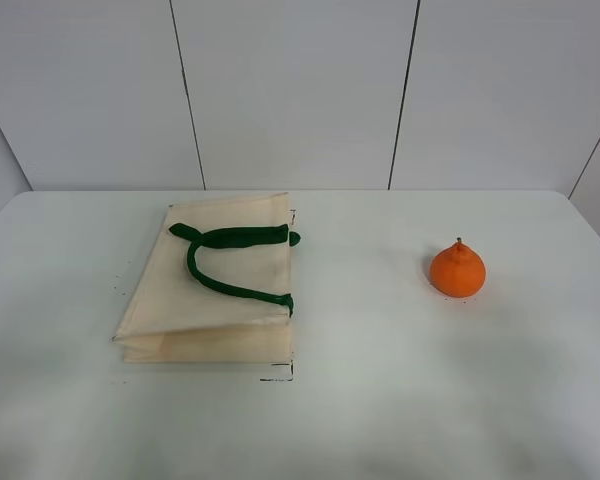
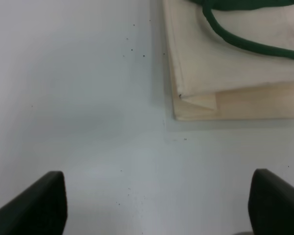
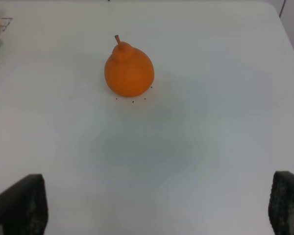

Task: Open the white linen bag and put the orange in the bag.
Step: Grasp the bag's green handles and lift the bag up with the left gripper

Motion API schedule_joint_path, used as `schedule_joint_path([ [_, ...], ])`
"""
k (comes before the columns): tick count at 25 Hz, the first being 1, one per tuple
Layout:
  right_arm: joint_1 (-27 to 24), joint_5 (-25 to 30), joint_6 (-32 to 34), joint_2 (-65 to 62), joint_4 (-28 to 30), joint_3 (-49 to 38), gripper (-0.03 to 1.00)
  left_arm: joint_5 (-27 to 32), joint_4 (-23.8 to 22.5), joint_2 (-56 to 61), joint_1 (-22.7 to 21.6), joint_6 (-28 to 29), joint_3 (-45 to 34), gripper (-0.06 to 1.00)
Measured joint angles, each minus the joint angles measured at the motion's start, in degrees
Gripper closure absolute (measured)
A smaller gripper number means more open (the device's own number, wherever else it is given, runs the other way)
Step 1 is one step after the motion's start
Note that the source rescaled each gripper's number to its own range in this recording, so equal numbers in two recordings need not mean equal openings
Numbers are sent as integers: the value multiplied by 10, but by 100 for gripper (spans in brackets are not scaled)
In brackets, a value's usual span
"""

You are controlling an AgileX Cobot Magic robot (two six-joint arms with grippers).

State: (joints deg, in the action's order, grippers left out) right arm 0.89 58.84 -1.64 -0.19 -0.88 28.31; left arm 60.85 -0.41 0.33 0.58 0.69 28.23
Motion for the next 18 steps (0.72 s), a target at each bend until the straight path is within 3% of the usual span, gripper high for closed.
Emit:
schedule_joint_path([
  [7, 0, 0, 0, 0, 0, 0, -3, 0, -5, -4, 0, 0, 6, -5],
  [10, 0, 0, 0, 0, 0, 0, -3, 4, -5, -57, 0, 0, 42, -5],
  [18, 0, 0, 0, 0, 0, 0, -3, -8, -4, -421, 0, 0, 213, -6],
])
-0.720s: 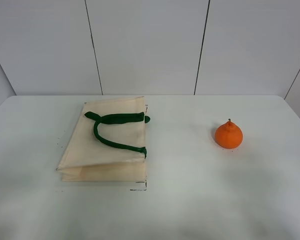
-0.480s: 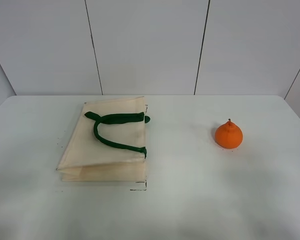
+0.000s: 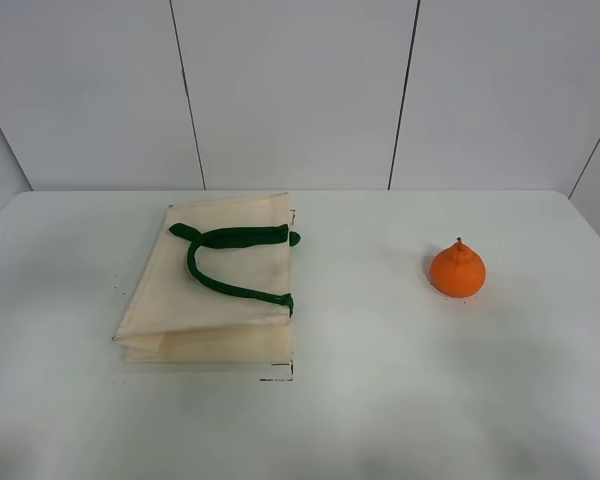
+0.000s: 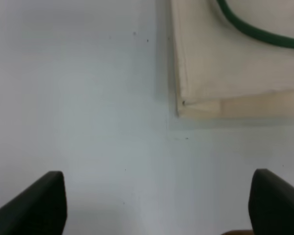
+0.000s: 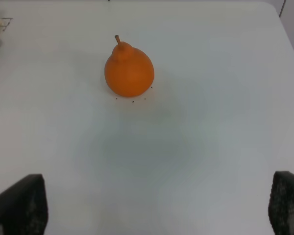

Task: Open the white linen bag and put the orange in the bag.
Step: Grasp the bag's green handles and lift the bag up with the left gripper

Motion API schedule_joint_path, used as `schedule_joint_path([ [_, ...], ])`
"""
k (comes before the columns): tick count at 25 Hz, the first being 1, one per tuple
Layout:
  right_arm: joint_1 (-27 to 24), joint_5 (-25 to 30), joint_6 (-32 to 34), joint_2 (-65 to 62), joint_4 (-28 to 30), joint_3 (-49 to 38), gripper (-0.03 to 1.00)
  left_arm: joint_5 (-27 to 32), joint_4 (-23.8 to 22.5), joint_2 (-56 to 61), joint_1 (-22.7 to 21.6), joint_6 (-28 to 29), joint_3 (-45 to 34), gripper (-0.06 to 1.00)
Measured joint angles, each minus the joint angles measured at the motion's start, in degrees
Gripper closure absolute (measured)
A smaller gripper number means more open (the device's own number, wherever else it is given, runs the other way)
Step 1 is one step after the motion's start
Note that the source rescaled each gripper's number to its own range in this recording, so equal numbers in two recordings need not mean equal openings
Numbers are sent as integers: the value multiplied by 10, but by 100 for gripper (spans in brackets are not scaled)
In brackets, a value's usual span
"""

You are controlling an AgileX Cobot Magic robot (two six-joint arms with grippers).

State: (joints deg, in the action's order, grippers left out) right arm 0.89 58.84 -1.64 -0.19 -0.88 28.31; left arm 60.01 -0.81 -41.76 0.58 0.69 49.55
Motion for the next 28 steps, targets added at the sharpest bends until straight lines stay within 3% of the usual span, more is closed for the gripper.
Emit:
schedule_joint_path([
  [8, 0, 0, 0, 0, 0, 0, -3, -17, 1, -412, 0, 3, 219, -6],
  [11, 0, 0, 0, 0, 0, 0, -3, -14, 0, -539, 5, 35, 308, -6],
  [16, 0, 0, 0, 0, 0, 0, -3, -7, -1, -683, 64, 76, 420, -6],
  [23, 0, 0, 0, 0, 0, 0, -3, -58, 2, -788, 147, 139, 464, -6],
  [28, 0, 0, 0, 0, 0, 0, -3, -106, 3, -840, 163, 152, 464, -6],
])
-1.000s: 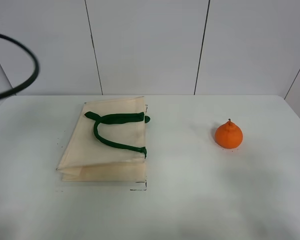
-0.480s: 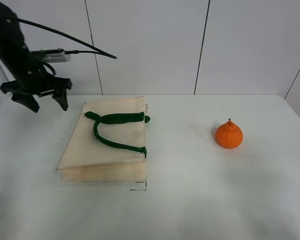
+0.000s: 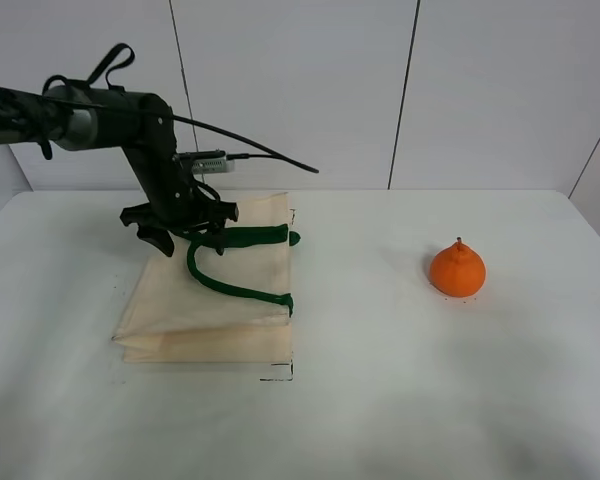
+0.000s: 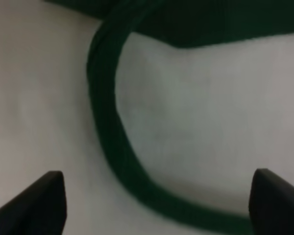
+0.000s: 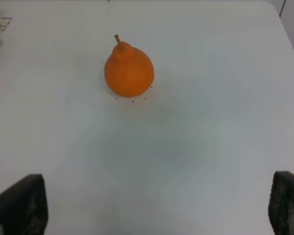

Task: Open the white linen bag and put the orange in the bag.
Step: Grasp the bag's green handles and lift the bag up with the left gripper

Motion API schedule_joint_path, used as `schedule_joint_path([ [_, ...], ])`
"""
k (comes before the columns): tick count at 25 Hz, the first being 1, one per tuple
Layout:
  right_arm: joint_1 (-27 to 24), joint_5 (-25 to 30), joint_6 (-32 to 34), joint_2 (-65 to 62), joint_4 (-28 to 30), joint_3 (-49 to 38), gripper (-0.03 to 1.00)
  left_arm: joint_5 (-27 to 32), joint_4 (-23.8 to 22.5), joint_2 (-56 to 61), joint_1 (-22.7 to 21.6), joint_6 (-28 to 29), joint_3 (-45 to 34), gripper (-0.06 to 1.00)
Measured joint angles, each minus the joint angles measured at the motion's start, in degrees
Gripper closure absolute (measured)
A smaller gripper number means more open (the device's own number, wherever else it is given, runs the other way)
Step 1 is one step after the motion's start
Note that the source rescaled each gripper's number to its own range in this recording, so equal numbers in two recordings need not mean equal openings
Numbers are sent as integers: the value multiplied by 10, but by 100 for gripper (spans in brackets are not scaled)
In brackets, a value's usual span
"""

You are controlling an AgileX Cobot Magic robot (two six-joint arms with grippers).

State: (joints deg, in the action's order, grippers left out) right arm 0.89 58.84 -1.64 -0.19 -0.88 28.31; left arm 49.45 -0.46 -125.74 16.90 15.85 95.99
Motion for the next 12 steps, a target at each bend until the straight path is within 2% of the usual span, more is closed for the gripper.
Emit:
schedule_joint_path([
  [12, 0, 0, 0, 0, 0, 0, -3, -52, -2, -65, -4, 21, 1, -5],
])
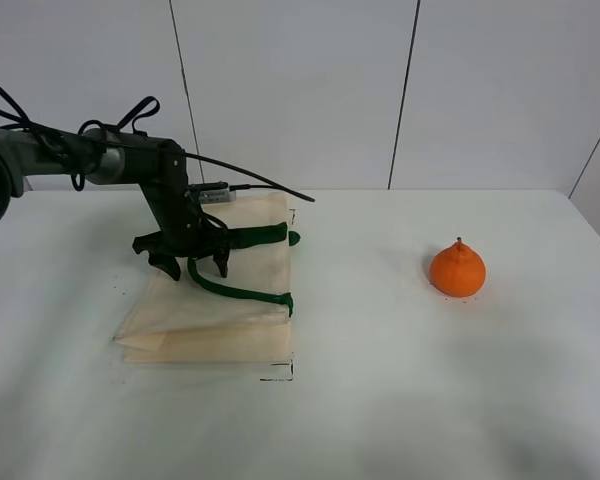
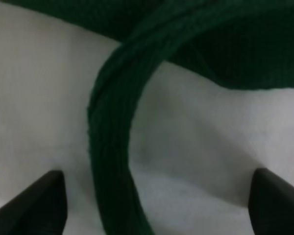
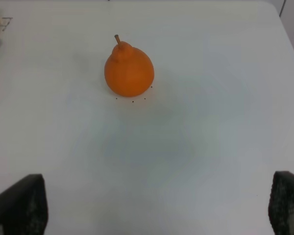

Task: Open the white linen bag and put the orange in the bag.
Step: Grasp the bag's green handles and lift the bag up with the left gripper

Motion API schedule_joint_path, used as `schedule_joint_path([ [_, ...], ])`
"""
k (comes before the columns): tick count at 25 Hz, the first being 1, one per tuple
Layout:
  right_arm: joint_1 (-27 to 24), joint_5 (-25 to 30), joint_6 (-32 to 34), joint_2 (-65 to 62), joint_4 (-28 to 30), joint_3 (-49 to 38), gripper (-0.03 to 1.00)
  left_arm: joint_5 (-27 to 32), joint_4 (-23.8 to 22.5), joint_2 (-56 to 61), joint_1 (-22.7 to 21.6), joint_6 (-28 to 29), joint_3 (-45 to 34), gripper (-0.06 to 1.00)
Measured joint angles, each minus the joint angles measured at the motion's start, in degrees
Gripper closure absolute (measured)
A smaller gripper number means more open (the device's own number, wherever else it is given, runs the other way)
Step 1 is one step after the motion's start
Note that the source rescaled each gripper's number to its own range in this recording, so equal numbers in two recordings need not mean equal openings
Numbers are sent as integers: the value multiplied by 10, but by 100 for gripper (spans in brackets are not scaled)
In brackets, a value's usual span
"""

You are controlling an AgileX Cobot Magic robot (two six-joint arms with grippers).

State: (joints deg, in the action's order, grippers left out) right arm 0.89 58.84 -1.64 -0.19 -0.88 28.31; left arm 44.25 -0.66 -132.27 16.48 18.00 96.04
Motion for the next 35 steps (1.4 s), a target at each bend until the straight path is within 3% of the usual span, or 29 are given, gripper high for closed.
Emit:
schedule_joint_path([
  [2, 0, 0, 0, 0, 0, 0, -3, 1, 0, 0, 0, 1, 2, 1],
  [4, 0, 0, 0, 0, 0, 0, -3, 2, -2, 0, 0, 1, 2, 17],
  [5, 0, 0, 0, 0, 0, 0, -3, 3, -3, 0, 0, 1, 2, 27],
  [8, 0, 0, 0, 0, 0, 0, -3, 6, -11, 0, 0, 3, 2, 79],
  [10, 0, 0, 0, 0, 0, 0, -3, 11, -14, 0, 0, 11, 2, 94],
  [15, 0, 0, 0, 0, 0, 0, -3, 60, -15, 23, 0, 15, 27, 94],
  [21, 0, 0, 0, 0, 0, 0, -3, 131, -11, 113, 0, -15, 118, 94],
  [31, 0, 0, 1, 0, 0, 0, -3, 239, 41, 217, 0, -80, 271, 94],
  [35, 0, -6, 2, 62, 0, 6, -3, 240, 43, 224, 0, -86, 293, 94],
])
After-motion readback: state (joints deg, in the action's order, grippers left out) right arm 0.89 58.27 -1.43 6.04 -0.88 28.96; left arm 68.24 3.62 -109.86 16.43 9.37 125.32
